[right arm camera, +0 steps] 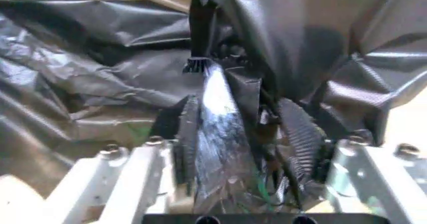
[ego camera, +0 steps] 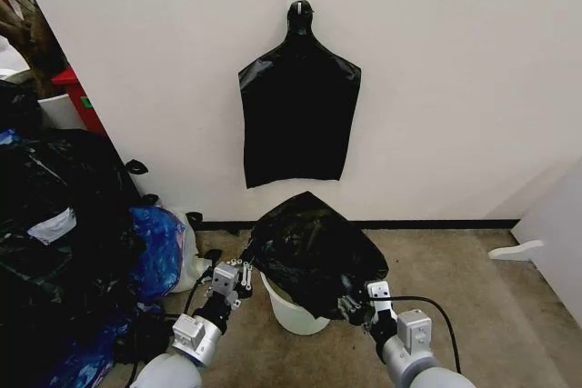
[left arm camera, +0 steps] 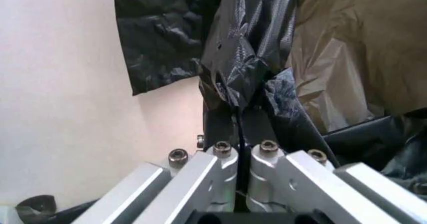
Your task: Place the garbage bag over the trash bin.
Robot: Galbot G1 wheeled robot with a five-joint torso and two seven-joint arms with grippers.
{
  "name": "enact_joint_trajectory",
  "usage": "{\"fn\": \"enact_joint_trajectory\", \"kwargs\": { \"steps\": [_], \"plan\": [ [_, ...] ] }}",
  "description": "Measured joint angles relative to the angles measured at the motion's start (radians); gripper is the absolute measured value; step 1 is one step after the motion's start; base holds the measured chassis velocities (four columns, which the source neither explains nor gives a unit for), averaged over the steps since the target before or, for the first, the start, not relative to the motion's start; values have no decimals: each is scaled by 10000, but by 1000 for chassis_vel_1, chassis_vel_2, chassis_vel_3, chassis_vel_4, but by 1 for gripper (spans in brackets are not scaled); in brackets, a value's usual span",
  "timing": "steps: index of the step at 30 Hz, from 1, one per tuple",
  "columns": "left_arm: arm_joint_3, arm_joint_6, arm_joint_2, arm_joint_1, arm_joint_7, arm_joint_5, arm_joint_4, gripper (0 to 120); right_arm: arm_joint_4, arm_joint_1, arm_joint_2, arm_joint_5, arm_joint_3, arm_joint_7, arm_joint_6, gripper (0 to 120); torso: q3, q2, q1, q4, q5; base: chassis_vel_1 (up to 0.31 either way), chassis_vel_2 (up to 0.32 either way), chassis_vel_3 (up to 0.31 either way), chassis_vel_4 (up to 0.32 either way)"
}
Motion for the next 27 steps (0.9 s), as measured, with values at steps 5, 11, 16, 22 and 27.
{"fn": "enact_joint_trajectory", "kwargs": {
  "steps": [5, 11, 16, 22, 27],
  "plan": [
    [2, -5, 6, -39, -6, -2, -9, 0, -43, 28, 68, 91, 46, 129, 102, 22, 0, 0, 0, -1, 0, 0, 0, 0, 0],
    [50, -16, -45, -60, -6, 4, 60, 0, -56, -15, 150, 70, 72, 291, 409, 0, 0, 0, 0, -1, 0, 0, 0, 0, 0],
    [48, -31, -70, -56, -6, 25, 104, 0, 203, -153, 268, 55, 98, 691, 802, 0, 0, 0, 0, 0, 0, 0, 0, 0, 0],
    [-274, -111, -116, 321, -185, 391, -87, 0, 1439, -991, 505, 130, 383, 1138, 1080, 0, -1, 0, 0, -3, -1, 0, 0, 0, 0],
    [-520, -387, -167, 1623, -362, 1318, -706, 0, 1947, -1487, 819, 549, 460, 1628, 1082, 0, -1, 0, 0, 0, -3, 0, 0, 0, 0]
  ]
}}
